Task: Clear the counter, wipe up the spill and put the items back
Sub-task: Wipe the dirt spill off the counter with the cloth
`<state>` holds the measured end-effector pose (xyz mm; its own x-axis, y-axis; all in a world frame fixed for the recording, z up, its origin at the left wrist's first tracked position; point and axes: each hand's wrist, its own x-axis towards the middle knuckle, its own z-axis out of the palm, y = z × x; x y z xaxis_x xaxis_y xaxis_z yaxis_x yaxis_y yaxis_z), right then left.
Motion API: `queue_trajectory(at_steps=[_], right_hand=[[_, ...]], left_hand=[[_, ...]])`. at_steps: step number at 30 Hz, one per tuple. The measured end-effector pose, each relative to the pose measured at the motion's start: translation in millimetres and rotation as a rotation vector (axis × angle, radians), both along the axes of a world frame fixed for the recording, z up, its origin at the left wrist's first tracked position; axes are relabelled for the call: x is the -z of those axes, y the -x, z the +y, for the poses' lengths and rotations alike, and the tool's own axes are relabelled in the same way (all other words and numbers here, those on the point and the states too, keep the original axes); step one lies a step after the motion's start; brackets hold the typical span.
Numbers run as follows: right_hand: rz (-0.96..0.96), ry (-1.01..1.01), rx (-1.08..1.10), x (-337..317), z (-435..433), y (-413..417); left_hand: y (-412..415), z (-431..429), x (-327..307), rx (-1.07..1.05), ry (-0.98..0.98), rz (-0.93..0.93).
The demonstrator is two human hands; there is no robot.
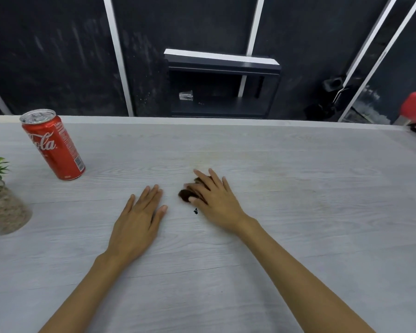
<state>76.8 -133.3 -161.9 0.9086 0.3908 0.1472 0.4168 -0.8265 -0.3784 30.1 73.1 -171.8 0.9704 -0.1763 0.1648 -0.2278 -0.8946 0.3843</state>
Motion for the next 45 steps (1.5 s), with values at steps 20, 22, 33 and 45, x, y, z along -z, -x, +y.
queue_trajectory(at_steps=[20, 22, 33, 45], right_hand=[[-0.048, 0.088, 0.203, 11, 33, 70], [-0.023, 0.107, 0.276, 8, 9, 59], [-0.045, 0.075, 0.224, 10, 38, 94], [0.051, 0.058, 0.508, 1, -13, 30]], left_hand=[[49, 29, 3, 0.023, -0.065, 0.029], [49, 29, 4, 0.027, -0.058, 0.021], [47, 29, 3, 0.035, -0.065, 0.043], [50, 26, 1, 0.013, -0.071, 0.032]])
